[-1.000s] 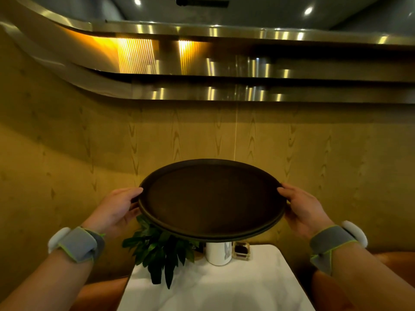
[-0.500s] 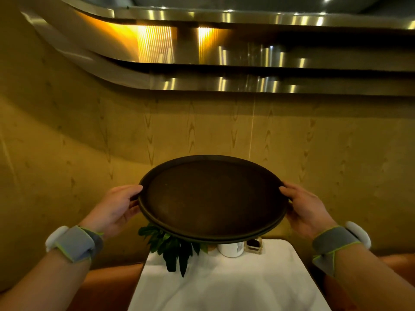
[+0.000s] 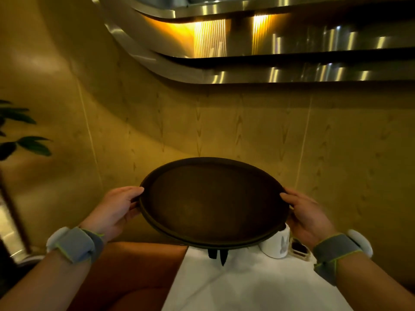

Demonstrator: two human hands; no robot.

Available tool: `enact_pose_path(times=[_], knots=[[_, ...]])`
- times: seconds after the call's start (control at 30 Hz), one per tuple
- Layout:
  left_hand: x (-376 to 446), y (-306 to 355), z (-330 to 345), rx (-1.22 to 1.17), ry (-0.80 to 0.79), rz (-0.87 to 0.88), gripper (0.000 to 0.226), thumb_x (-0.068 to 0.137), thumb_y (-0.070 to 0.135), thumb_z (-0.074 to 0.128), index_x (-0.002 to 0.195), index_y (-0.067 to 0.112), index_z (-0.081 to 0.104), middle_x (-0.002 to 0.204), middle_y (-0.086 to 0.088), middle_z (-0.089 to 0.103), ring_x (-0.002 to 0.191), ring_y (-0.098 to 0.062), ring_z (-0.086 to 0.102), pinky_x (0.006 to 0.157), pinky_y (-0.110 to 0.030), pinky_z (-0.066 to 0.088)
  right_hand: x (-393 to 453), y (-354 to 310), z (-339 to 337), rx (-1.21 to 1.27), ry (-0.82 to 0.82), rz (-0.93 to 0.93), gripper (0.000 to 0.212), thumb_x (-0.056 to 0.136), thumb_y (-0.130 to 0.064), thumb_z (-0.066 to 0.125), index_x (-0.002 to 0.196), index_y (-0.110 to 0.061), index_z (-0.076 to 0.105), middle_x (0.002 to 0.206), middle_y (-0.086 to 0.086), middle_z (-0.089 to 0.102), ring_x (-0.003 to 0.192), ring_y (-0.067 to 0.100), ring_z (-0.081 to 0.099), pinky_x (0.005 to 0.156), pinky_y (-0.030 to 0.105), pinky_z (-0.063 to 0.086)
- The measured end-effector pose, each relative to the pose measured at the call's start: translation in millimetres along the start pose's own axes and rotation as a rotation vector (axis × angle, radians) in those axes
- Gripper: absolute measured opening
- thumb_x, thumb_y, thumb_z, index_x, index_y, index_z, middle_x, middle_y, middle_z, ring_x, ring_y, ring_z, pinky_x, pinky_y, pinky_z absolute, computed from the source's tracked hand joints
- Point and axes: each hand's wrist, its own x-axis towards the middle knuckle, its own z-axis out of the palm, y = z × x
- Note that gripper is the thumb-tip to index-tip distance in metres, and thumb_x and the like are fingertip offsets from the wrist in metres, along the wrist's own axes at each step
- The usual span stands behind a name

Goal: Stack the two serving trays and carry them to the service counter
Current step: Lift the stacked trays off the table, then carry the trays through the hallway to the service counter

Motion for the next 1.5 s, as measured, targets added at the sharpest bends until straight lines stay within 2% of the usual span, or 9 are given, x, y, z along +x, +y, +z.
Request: enact_pose_path(times=[0.23, 0.4, 0.57, 0.67, 0.77, 0.9, 1.17, 1.27, 1.5], knots=[[-33, -5, -13, -0.006, 0.073, -0.009, 0.019, 0.094, 0.014, 0.050, 0.093, 0.004, 0.065, 0.091, -0.011, 0.067, 0.079, -0.021, 0.064, 0.051, -0.024, 0.054, 15, 4, 6, -0.051, -0.058, 0.016, 0.043, 0.095, -0.006, 0.051, 0.137, -0.012, 0.053, 0.130, 0.012, 0.062, 0.109, 0.027, 0.062, 0.083, 0.039, 0.055], [-90, -13, -36, -0.063, 0.262, -0.035, 0.025, 0.093, 0.014, 0.050, 0.108, -0.002, 0.063, 0.108, -0.019, 0.067, 0.101, -0.034, 0.062, 0.084, -0.047, 0.052, 21, 21, 32, -0.083, -0.235, 0.070, 0.039, 0.095, -0.002, 0.050, 0.132, -0.010, 0.055, 0.119, 0.013, 0.065, 0.105, 0.030, 0.064, 0.092, 0.044, 0.052], [-168, -19, -77, -0.083, 0.532, -0.003, 0.024, 0.093, 0.014, 0.050, 0.106, 0.002, 0.066, 0.101, -0.015, 0.071, 0.079, -0.019, 0.071, 0.058, -0.026, 0.054, -4, 55, 80, -0.109, -0.419, 0.166, 0.048, 0.093, 0.001, 0.051, 0.140, -0.009, 0.048, 0.127, 0.014, 0.062, 0.111, 0.030, 0.062, 0.097, 0.045, 0.049], [-219, -19, -110, -0.081, 0.655, 0.028, 0.024, 0.092, 0.013, 0.052, 0.107, 0.001, 0.066, 0.108, -0.018, 0.071, 0.088, -0.024, 0.071, 0.066, -0.030, 0.056, -31, 76, 109, -0.153, -0.510, 0.214, 0.047, 0.093, 0.001, 0.052, 0.139, -0.010, 0.050, 0.125, 0.013, 0.063, 0.109, 0.030, 0.062, 0.095, 0.048, 0.050], [-277, -13, -140, -0.094, 0.787, 0.073, 0.025, 0.091, 0.012, 0.053, 0.109, -0.001, 0.065, 0.106, -0.019, 0.070, 0.098, -0.029, 0.067, 0.073, -0.033, 0.058, -72, 89, 143, -0.207, -0.635, 0.278, 0.043, 0.094, -0.002, 0.050, 0.135, -0.014, 0.054, 0.121, 0.011, 0.064, 0.108, 0.032, 0.062, 0.093, 0.051, 0.051], [-352, -8, -172, -0.103, 0.920, 0.130, 0.021, 0.091, 0.013, 0.053, 0.101, 0.001, 0.067, 0.082, -0.011, 0.074, 0.066, -0.013, 0.069, 0.056, -0.026, 0.054, -132, 104, 179, -0.217, -0.793, 0.309, 0.043, 0.094, 0.000, 0.048, 0.135, -0.013, 0.054, 0.127, 0.013, 0.061, 0.111, 0.032, 0.060, 0.097, 0.052, 0.049], [-544, -10, -213, -0.161, 1.207, 0.157, 0.022, 0.093, 0.014, 0.051, 0.105, 0.003, 0.066, 0.100, -0.013, 0.071, 0.092, -0.024, 0.068, 0.075, -0.034, 0.055, -300, 143, 225, -0.302, -1.120, 0.423, 0.044, 0.096, -0.003, 0.045, 0.136, -0.016, 0.053, 0.103, 0.006, 0.060, 0.088, 0.022, 0.057, 0.087, 0.044, 0.047], [-612, -14, -220, -0.206, 1.328, 0.177, 0.022, 0.092, 0.011, 0.051, 0.106, 0.002, 0.065, 0.100, -0.016, 0.071, 0.093, -0.026, 0.068, 0.076, -0.035, 0.055, -357, 166, 244, -0.301, -1.233, 0.482, 0.042, 0.095, -0.004, 0.045, 0.132, -0.019, 0.056, 0.126, 0.010, 0.060, 0.099, 0.026, 0.060, 0.083, 0.040, 0.056], [-755, -30, -203, -0.124, 1.780, 0.228, 0.020, 0.093, 0.011, 0.050, 0.103, 0.006, 0.067, 0.097, -0.013, 0.074, 0.087, -0.024, 0.071, 0.069, -0.032, 0.057, -513, 219, 280, -0.374, -1.580, 0.620, 0.042, 0.093, -0.003, 0.049, 0.133, -0.016, 0.056, 0.129, 0.011, 0.060, 0.113, 0.033, 0.059, 0.097, 0.044, 0.046]])
